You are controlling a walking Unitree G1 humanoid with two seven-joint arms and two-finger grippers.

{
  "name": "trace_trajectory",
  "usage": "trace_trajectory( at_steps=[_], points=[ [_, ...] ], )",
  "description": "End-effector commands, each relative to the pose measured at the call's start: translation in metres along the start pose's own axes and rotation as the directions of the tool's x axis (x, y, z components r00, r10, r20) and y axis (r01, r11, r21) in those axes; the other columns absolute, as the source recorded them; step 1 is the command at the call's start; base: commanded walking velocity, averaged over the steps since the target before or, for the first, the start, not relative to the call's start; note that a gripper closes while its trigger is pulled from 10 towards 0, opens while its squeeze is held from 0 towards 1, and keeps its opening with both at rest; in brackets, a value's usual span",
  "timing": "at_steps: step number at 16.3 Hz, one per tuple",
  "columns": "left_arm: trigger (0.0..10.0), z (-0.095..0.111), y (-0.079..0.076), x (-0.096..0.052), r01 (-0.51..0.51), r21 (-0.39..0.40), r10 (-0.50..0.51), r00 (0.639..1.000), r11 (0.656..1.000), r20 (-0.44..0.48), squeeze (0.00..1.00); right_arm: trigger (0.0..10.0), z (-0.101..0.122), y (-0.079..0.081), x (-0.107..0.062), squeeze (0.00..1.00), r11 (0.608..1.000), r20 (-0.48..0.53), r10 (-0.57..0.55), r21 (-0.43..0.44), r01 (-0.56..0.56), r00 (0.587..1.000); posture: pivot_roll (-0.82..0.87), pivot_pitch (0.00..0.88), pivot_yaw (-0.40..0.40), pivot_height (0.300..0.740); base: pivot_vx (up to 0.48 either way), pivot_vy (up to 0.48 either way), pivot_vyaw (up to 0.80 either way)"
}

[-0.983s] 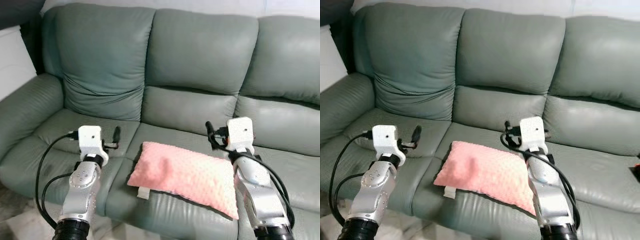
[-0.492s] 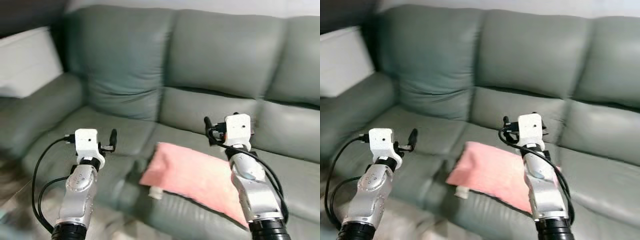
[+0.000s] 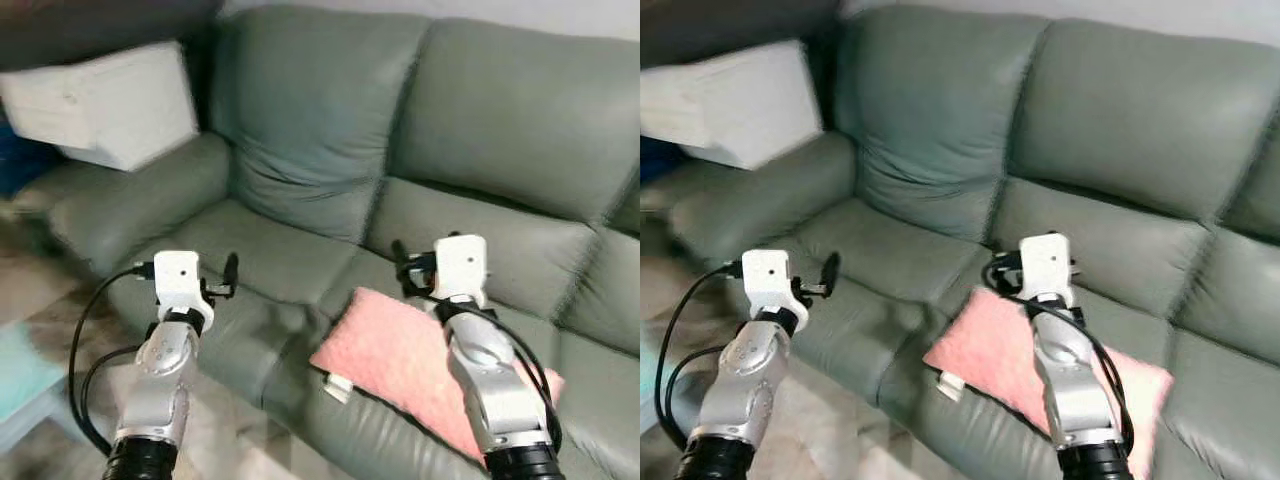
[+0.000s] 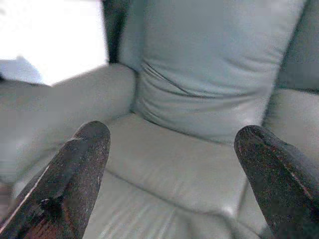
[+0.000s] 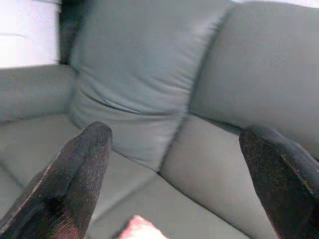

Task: Move the pillow to the sofa

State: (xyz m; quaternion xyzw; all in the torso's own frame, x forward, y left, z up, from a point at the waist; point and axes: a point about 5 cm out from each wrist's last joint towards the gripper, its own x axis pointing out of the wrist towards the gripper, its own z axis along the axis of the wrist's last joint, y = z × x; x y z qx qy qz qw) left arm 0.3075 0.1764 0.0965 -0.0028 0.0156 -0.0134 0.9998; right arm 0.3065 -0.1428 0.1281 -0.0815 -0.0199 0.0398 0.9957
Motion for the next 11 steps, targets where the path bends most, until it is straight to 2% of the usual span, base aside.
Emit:
trace_trajectory(
  at_steps=[1, 8, 11],
  points=[
    [10.0, -0.0007, -0.0043, -0.0014, 0.005, -0.008, -0.005, 1.000, 1.000, -0.003, 0.00, 10.0, 0.0064, -0.0035, -0.0002, 0.00, 1.000, 0.019, -0.003, -0.007, 0.003, 1.000, -0.13, 0.000, 0.050, 0.740, 0.000, 0.000, 0.80],
    [10.0, -0.0025, -0.0062, -0.0029, 0.025, -0.009, -0.025, 1.000, 1.000, -0.014, 0.00, 10.0, 0.0070, 0.0022, -0.0018, 0.00, 1.000, 0.023, 0.007, 0.010, -0.007, 1.000, -0.13, 0.000, 0.053, 0.740, 0.000, 0.000, 0.80],
    [10.0, -0.0028, -0.0079, -0.0051, 0.030, -0.012, -0.031, 0.999, 0.999, -0.012, 0.00, 10.0, 0.0060, 0.0028, -0.0026, 0.00, 1.000, 0.020, 0.009, 0.023, -0.010, 1.000, -0.12, 0.000, 0.051, 0.740, 0.000, 0.000, 0.00]
  ],
)
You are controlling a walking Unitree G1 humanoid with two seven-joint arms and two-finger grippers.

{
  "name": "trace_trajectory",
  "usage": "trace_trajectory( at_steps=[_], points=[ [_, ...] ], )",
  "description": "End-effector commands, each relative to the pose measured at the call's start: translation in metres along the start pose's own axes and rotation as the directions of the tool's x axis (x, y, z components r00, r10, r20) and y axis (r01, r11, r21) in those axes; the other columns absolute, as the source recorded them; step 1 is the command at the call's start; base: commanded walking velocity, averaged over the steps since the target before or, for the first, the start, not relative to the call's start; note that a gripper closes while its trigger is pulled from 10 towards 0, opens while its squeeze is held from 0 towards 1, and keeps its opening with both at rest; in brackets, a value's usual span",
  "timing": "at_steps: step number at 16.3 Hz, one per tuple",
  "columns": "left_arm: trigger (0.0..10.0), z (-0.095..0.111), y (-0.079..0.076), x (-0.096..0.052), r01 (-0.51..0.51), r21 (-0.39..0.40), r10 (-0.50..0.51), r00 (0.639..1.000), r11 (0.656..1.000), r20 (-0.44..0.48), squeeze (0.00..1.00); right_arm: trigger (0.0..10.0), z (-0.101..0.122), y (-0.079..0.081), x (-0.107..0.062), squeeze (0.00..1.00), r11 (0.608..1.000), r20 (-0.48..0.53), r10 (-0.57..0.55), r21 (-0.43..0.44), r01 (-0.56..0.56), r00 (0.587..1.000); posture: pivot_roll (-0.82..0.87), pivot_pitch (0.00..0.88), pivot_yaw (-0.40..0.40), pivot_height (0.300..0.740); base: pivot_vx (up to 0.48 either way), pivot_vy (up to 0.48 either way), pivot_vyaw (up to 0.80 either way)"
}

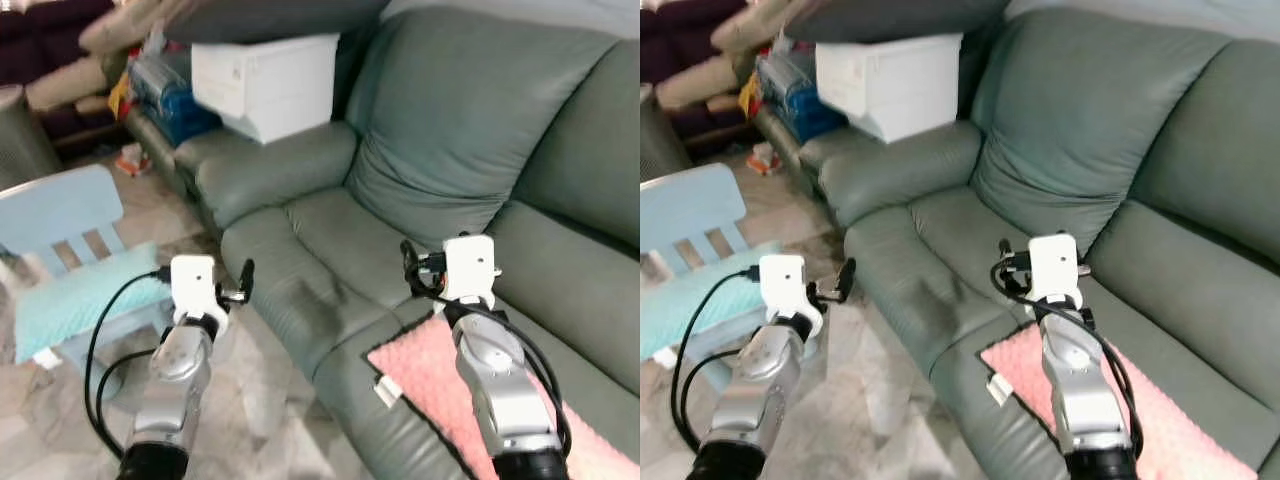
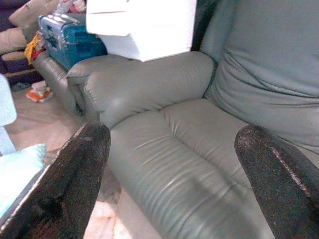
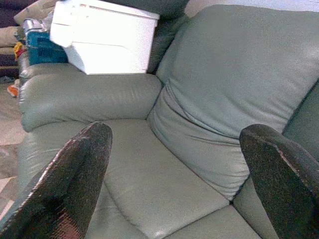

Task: Move the pillow to the sofa

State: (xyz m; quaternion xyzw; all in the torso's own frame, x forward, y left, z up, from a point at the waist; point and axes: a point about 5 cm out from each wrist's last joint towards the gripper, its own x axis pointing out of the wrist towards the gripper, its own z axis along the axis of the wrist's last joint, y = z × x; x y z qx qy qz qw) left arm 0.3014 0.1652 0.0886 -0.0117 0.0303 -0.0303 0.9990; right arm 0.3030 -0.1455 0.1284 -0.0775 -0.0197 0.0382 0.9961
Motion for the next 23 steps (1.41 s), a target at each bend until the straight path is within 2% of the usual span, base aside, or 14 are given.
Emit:
trace_trajectory(
  at_steps=[1, 5, 23],
  points=[
    [10.0, 0.0045, 0.0027, -0.0013, -0.005, 0.002, 0.005, 1.000, 1.000, 0.016, 0.00, 10.0, 0.0065, 0.0065, 0.0014, 0.00, 1.000, 0.021, 0.018, 0.018, -0.019, 1.000, -0.11, 0.000, 0.041, 0.740, 0.000, 0.000, 0.00],
    [10.0, 0.0034, 0.0043, -0.0041, -0.014, -0.010, 0.015, 1.000, 1.000, 0.013, 0.00, 10.0, 0.0070, 0.0076, 0.0029, 0.00, 0.999, 0.023, 0.027, 0.019, -0.028, 0.999, -0.11, 0.000, 0.035, 0.740, 0.000, 0.000, 0.00],
    [10.0, 0.0029, 0.0010, -0.0027, -0.011, -0.008, 0.011, 1.000, 1.000, 0.006, 0.00, 10.0, 0.0079, 0.0095, 0.0048, 0.00, 0.999, 0.030, 0.039, 0.029, -0.040, 0.999, -0.11, 0.000, 0.037, 0.740, 0.000, 0.480, 0.00]
  ],
)
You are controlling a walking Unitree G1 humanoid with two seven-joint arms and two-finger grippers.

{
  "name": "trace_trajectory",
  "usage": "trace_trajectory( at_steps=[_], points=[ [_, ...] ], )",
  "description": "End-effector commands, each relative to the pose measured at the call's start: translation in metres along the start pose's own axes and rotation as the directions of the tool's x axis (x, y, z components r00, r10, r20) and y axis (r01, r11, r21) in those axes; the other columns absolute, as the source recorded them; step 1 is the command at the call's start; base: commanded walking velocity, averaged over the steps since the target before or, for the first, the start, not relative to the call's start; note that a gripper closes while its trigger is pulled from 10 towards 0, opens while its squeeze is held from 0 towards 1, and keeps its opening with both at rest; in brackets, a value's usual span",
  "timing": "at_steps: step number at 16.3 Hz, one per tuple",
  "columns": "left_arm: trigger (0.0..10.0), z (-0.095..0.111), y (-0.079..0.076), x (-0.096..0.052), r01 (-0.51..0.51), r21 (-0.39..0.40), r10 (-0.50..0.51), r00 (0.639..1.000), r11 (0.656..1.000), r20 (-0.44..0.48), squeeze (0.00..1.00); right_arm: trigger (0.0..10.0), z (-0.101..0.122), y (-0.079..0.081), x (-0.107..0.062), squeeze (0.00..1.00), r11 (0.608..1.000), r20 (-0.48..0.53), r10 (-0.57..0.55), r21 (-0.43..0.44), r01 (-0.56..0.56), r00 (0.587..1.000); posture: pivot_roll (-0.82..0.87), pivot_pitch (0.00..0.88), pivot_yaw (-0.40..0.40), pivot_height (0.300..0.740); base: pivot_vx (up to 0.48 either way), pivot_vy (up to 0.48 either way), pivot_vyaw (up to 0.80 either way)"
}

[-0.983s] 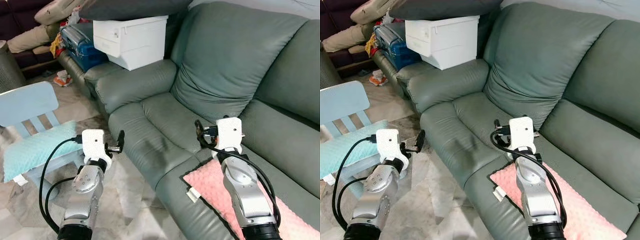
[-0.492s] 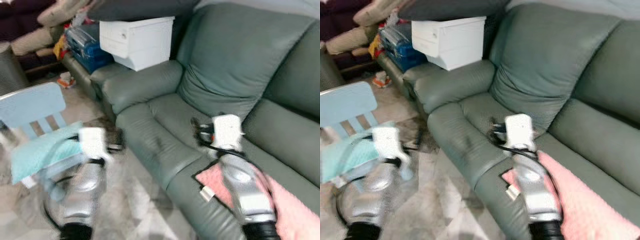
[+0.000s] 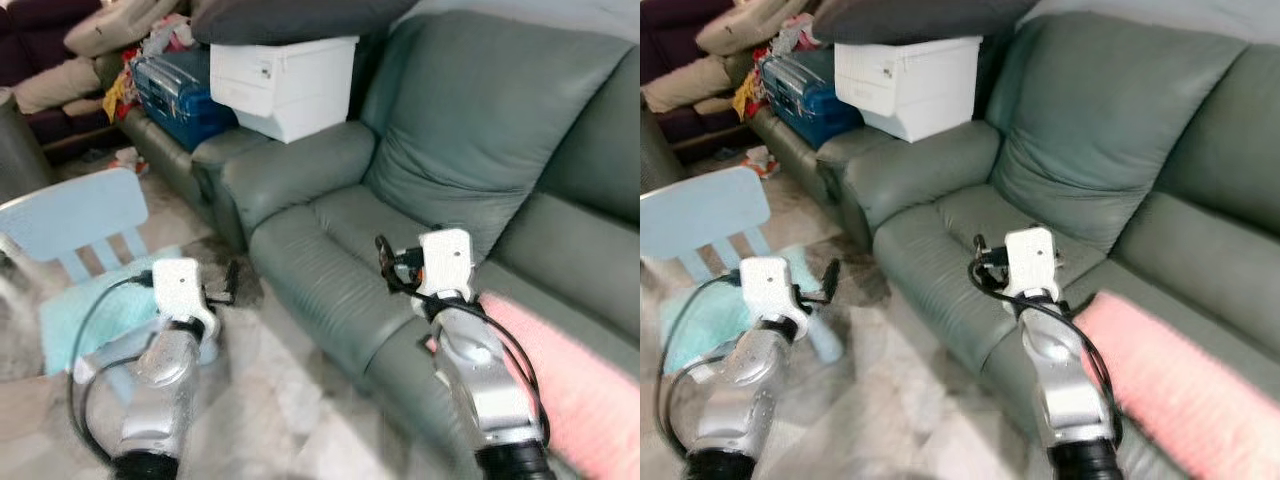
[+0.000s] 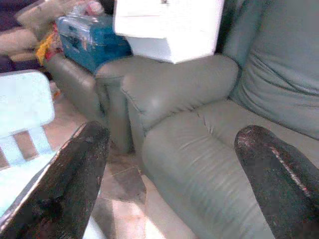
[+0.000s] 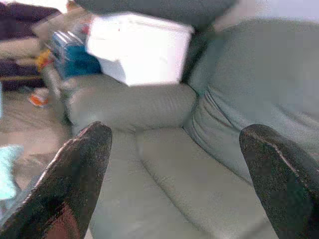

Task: Move the pillow to the sofa

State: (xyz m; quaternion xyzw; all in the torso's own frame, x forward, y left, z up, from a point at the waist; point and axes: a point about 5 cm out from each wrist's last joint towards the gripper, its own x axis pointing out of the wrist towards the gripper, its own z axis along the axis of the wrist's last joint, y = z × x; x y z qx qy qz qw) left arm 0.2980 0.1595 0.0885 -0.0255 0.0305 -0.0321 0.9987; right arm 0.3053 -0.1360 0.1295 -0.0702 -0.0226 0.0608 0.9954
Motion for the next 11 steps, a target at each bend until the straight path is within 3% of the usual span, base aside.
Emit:
trace_trajectory(
  at_steps=[1, 3, 11],
  points=[
    [10.0, 0.0036, 0.0068, 0.0004, -0.017, 0.020, 0.016, 1.000, 1.000, 0.006, 0.00, 10.0, 0.0053, 0.0005, 0.0016, 0.00, 1.000, 0.019, -0.005, 0.015, 0.005, 1.000, -0.11, 0.000, 0.037, 0.740, 0.000, 0.480, 0.00],
    [10.0, 0.0026, 0.0095, 0.0000, -0.027, 0.051, 0.027, 1.000, 0.998, 0.001, 0.00, 10.0, 0.0052, 0.0008, 0.0019, 0.00, 1.000, 0.019, -0.005, 0.016, 0.005, 1.000, -0.11, 0.000, 0.037, 0.740, 0.000, 0.480, 0.00],
    [10.0, 0.0020, 0.0116, 0.0002, -0.034, 0.047, 0.034, 0.999, 0.998, 0.001, 0.00, 10.0, 0.0055, 0.0046, 0.0026, 0.00, 1.000, 0.025, 0.004, 0.020, -0.005, 1.000, -0.11, 0.000, 0.039, 0.740, 0.000, 0.476, 0.00]
  ],
)
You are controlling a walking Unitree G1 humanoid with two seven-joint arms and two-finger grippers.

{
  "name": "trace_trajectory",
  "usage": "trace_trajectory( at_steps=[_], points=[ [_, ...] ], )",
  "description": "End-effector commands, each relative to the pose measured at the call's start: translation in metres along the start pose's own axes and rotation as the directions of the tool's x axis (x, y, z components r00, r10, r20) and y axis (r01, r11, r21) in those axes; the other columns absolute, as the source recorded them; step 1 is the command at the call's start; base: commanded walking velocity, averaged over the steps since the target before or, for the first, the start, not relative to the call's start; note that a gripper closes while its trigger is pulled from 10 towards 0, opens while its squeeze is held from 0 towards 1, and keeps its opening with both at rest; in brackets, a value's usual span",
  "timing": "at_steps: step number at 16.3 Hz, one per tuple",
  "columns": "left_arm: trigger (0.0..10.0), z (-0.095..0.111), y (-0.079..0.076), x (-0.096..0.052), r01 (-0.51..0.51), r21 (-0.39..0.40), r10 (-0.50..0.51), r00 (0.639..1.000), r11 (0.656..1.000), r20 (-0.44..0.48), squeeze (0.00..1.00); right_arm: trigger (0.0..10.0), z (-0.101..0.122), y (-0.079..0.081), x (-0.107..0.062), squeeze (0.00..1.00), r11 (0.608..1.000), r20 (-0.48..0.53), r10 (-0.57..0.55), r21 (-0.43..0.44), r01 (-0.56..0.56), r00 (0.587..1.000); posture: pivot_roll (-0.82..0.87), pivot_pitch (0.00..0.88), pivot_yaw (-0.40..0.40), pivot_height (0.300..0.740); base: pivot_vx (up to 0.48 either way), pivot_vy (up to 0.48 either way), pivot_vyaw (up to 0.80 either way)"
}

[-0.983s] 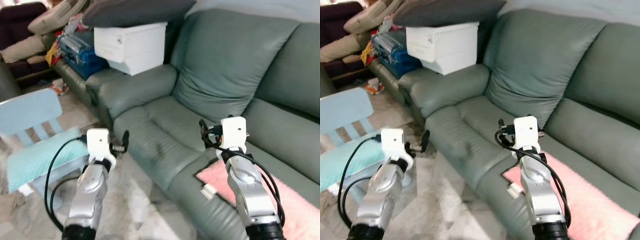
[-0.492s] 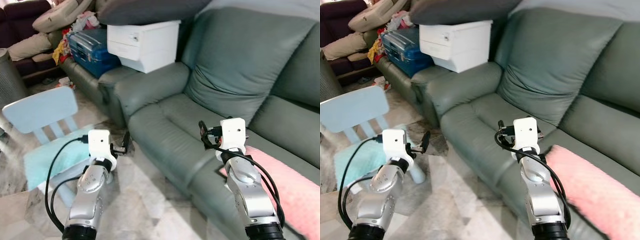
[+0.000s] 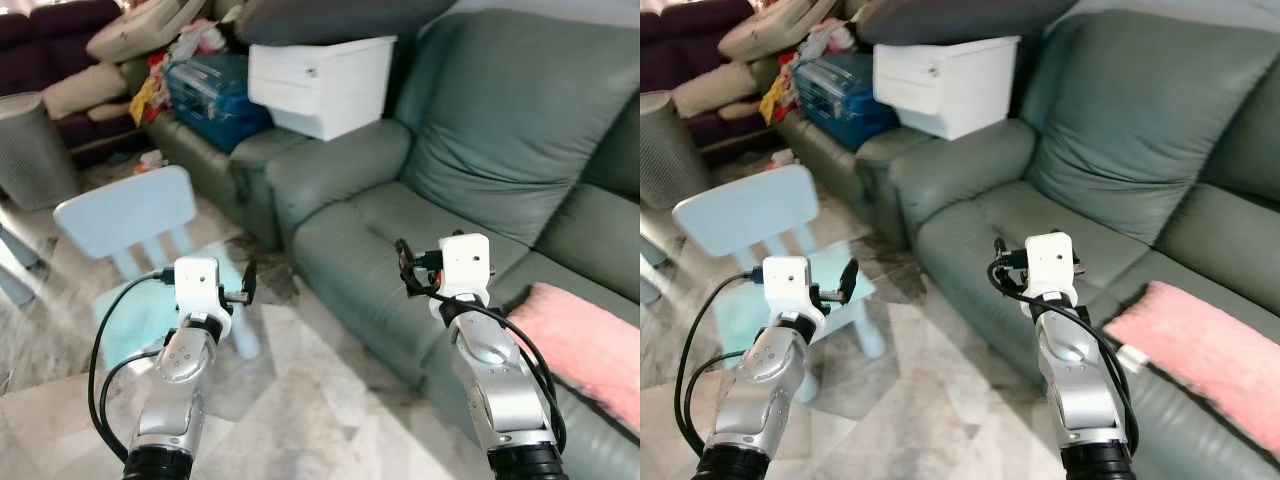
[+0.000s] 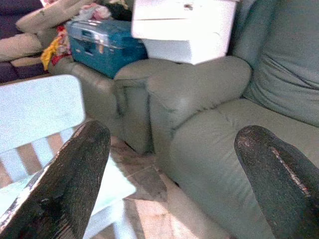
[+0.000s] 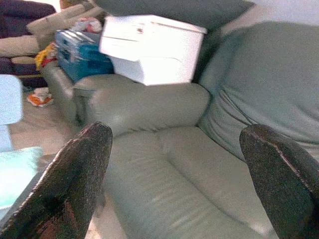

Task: Move the pillow to the sofa

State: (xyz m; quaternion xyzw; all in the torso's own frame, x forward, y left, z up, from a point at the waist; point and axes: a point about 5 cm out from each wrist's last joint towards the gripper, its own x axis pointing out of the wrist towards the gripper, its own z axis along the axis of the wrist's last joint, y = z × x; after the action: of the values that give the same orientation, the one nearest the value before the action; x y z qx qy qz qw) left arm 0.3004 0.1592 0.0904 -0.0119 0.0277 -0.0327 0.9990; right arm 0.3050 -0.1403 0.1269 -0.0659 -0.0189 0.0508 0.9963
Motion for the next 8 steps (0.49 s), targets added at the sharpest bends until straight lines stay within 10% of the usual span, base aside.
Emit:
trace_trajectory(
  at_steps=[1, 8],
  points=[
    [10.0, -0.0003, 0.0120, -0.0022, -0.035, 0.021, 0.035, 0.999, 0.999, -0.004, 0.00, 10.0, 0.0093, 0.0098, 0.0035, 0.00, 1.000, 0.037, 0.028, 0.009, -0.029, 0.999, -0.10, 0.000, 0.038, 0.740, 0.000, 0.000, 0.00],
    [10.0, 0.0019, 0.0116, -0.0015, -0.046, 0.040, 0.046, 0.999, 0.998, 0.013, 0.00, 10.0, 0.0097, 0.0113, 0.0041, 0.00, 0.999, 0.039, 0.031, 0.009, -0.031, 0.999, -0.10, 0.000, 0.039, 0.740, 0.000, 0.000, 0.25]
  ],
)
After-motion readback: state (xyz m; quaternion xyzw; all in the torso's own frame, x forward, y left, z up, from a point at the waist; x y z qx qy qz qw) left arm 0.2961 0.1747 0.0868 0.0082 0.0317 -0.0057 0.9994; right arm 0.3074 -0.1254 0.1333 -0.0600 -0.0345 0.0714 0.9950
